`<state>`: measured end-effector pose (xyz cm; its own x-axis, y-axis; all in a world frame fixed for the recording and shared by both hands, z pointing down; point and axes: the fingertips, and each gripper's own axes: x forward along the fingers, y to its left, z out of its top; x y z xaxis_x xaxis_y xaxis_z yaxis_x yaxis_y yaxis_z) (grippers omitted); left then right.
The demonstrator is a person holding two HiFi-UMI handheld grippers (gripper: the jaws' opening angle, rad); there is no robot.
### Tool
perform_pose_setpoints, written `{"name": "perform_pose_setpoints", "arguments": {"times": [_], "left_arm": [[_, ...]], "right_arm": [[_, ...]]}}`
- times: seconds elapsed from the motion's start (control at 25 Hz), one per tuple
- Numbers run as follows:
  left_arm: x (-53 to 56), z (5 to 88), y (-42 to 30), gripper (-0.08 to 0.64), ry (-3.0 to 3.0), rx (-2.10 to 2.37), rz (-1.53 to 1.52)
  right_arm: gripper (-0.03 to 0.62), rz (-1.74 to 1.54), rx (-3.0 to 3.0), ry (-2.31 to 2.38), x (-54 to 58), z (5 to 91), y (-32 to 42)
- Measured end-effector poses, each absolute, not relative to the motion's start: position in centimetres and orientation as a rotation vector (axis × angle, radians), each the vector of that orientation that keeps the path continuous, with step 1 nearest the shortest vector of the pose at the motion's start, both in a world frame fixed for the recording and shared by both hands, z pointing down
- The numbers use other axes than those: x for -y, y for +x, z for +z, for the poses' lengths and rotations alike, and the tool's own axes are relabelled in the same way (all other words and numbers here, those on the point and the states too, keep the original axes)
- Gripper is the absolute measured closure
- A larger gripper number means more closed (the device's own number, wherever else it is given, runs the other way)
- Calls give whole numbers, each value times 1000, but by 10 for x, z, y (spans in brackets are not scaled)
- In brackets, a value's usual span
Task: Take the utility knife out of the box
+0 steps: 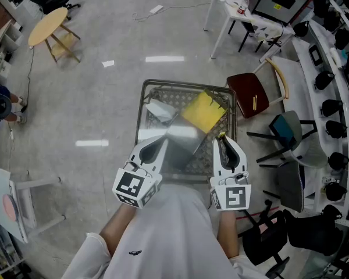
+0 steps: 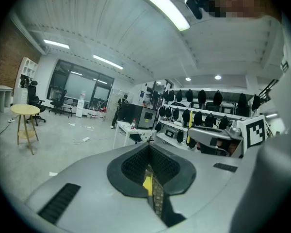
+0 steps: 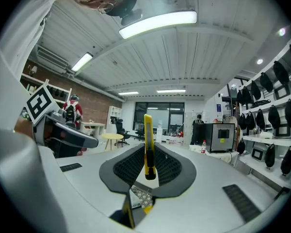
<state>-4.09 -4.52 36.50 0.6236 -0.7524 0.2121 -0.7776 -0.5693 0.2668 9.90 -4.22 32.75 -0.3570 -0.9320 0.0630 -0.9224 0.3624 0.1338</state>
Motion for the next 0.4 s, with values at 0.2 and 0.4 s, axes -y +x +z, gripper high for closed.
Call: {"name": "perform_pose_setpoints", "arguments": {"times": [0.2,0.4], "left_arm": [[46,365,-42,557,2520,1228,107],[47,367,-42,557,2522,1226,108]], "right_arm": [[545,-107,2491,1700,43,329,97],[545,-92,2489,1703,44,332,97]]}}
